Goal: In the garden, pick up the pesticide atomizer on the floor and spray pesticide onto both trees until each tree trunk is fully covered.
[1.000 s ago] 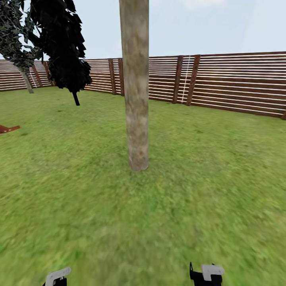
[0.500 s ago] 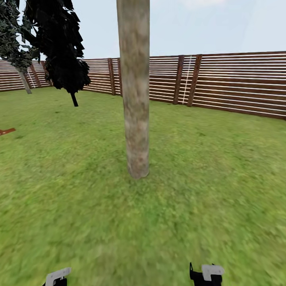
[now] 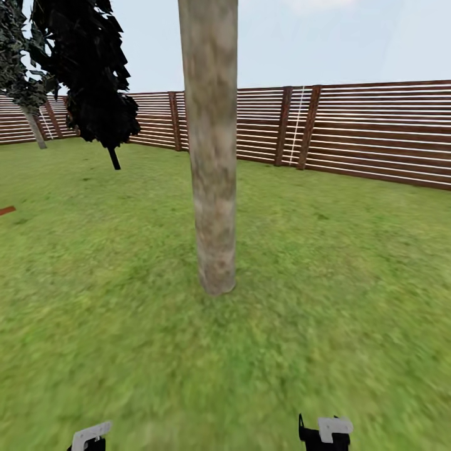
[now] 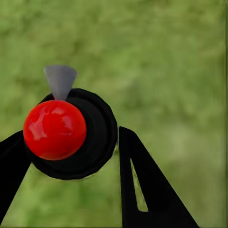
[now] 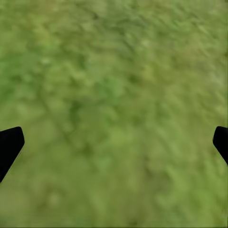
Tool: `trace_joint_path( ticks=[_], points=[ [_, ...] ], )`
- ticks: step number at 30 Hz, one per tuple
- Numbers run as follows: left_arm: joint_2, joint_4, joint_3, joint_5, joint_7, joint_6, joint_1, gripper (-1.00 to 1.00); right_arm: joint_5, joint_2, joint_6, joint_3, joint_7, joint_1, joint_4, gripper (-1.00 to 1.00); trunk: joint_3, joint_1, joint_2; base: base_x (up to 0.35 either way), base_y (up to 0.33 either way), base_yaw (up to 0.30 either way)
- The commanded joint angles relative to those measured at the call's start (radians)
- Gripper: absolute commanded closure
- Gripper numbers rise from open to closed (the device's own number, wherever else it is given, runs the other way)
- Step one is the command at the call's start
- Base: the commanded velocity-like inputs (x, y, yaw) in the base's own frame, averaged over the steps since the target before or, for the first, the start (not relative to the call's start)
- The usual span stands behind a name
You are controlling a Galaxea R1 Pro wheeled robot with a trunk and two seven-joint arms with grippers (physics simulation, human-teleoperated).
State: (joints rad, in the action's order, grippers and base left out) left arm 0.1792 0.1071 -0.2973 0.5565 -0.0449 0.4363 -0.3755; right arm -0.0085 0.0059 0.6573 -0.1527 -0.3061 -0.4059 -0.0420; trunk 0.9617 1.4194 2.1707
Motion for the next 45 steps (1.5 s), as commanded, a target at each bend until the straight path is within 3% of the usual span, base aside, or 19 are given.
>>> trace_joint_path(
  ticks=[1, 6, 8, 11, 13, 15, 17, 18, 19, 20, 24, 26, 28, 31, 35, 38, 42, 44, 45],
  points=[
    [0.0, 0.0, -0.008, 0.004, -0.003, 0.002, 0.0, 1.0, -0.001, 0.0, 0.001, -0.009, -0.008, -0.001, 0.001, -1.0, 0.001, 0.0, 0.0, 0.345, 0.0, 0.0],
    [0.015, 0.014, -0.009, -0.002, 0.007, 0.003, -0.004, 1.0, 0.004, -0.005, -0.001, -0.011, -0.002, -0.001, -0.006, -1.0, 0.001, 0.0, 0.0, 0.345, 0.0, 0.0],
    [0.02, 0.017, -0.016, -0.038, 0.041, 0.002, -0.014, 1.0, 0.005, -0.009, -0.001, -0.01, -0.001, -0.001, -0.011, -1.0, 0.001, 0.0, 0.0, 0.345, 0.0, 0.0],
    [0.036, 0.019, -0.046, -0.21, 0.183, -0.011, -0.024, 1.0, 0.034, -0.028, -0.002, -0.011, 0.039, -0.001, -0.055, -1.0, 0.001, 0.0, 0.0, 0.345, 0.0, 0.0],
    [0.047, 0.02, -0.054, -0.37, 0.266, -0.046, -0.085, 1.0, 0.129, -0.063, -0.012, -0.01, 0.158, -0.001, -0.122, -1.0, 0.001, 0.0, 0.0, 0.334, 0.0, 0.0],
    [0.05, 0.02, -0.057, -0.514, 0.37, -0.115, -0.16, 1.0, 0.226, -0.096, -0.084, -0.009, 0.308, -0.001, -0.22, -1.0, 0.001, 0.0, 0.0, 0.269, 0.0, 0.0],
    [0.051, 0.02, -0.057, -0.602, 0.483, -0.152, -0.2, 1.0, 0.257, -0.107, -0.172, -0.009, 0.409, -0.001, -0.296, -1.0, 0.001, 0.0, 0.0, 0.125, 0.0, 0.0],
    [0.052, 0.02, -0.057, -0.659, 0.562, -0.167, -0.233, 1.0, 0.273, -0.112, -0.243, -0.009, 0.49, -0.002, -0.351, -1.0, 0.001, 0.0, 0.0, 0.05, 0.0, 0.0],
    [0.052, 0.02, -0.058, -0.689, 0.6, -0.173, -0.253, 1.0, 0.287, -0.115, -0.282, -0.01, 0.541, -0.003, -0.381, -1.0, 0.001, 0.0, 0.0, 0.032, 0.0, 0.0],
    [0.054, 0.02, -0.058, -0.738, 0.653, -0.183, -0.287, 1.0, 0.335, -0.117, -0.341, -0.009, 0.635, -0.015, -0.428, -1.0, 0.001, 0.0, 0.0, 0.013, 0.0, 0.0],
    [0.06, 0.022, -0.058, -0.855, 0.801, -0.25, -0.358, 1.0, 0.495, -0.117, -0.422, -0.007, 0.838, -0.098, -0.47, -1.0, 0.001, 0.0, 0.0, 0.004, 0.0, 0.0],
    [0.056, 0.037, -0.057, -0.925, 0.878, -0.267, -0.391, 1.0, 0.528, -0.111, -0.437, -0.008, 0.946, -0.134, -0.477, -1.0, 0.001, 0.0, 0.0, 0.0, 0.0, 0.0],
    [0.049, 0.062, -0.058, -0.988, 0.917, -0.279, -0.405, 1.0, 0.539, -0.103, -0.443, -0.008, 1.032, -0.16, -0.492, -1.0, 0.001, 0.0, 0.0, 0.0, 0.0, 0.0],
    [0.047, 0.085, -0.058, -1.019, 0.929, -0.291, -0.403, 1.0, 0.54, -0.093, -0.445, -0.008, 1.068, -0.169, -0.508, -1.0, 0.001, 0.0, 0.0, 0.0, 0.0, 0.0],
    [0.042, 0.105, -0.057, -1.026, 0.932, -0.291, -0.398, 1.0, 0.542, -0.079, -0.445, -0.009, 1.077, -0.171, -0.51, -1.0, 0.001, 0.0, 0.0, 0.0, 0.0, 0.0],
    [0.022, 0.108, -0.055, -1.026, 0.929, -0.288, -0.397, 1.0, 0.542, -0.067, -0.444, -0.011, 1.079, -0.171, -0.512, -1.0, 0.001, 0.0, 0.0, 0.0, 0.0, 0.0],
    [-0.02, 0.109, -0.053, -1.026, 0.924, -0.286, -0.396, 1.0, 0.542, -0.018, -0.444, -0.013, 1.082, -0.172, -0.524, -1.0, 0.001, 0.0, 0.0, 0.0, 0.0, 0.0],
    [-0.029, 0.109, -0.053, -1.025, 0.912, -0.283, -0.396, 1.0, 0.543, 0.0, -0.444, -0.013, 1.112, -0.172, -0.54, -1.0, 0.001, 0.0, 0.0, 0.0, 0.0, 0.0],
    [-0.031, 0.109, -0.053, -1.025, 0.907, -0.279, -0.396, 1.0, 0.544, 0.01, -0.445, -0.013, 1.151, -0.173, -0.552, 1.0, 0.001, 0.0, 0.0, 0.0, 0.0, 0.0]
  ],
)
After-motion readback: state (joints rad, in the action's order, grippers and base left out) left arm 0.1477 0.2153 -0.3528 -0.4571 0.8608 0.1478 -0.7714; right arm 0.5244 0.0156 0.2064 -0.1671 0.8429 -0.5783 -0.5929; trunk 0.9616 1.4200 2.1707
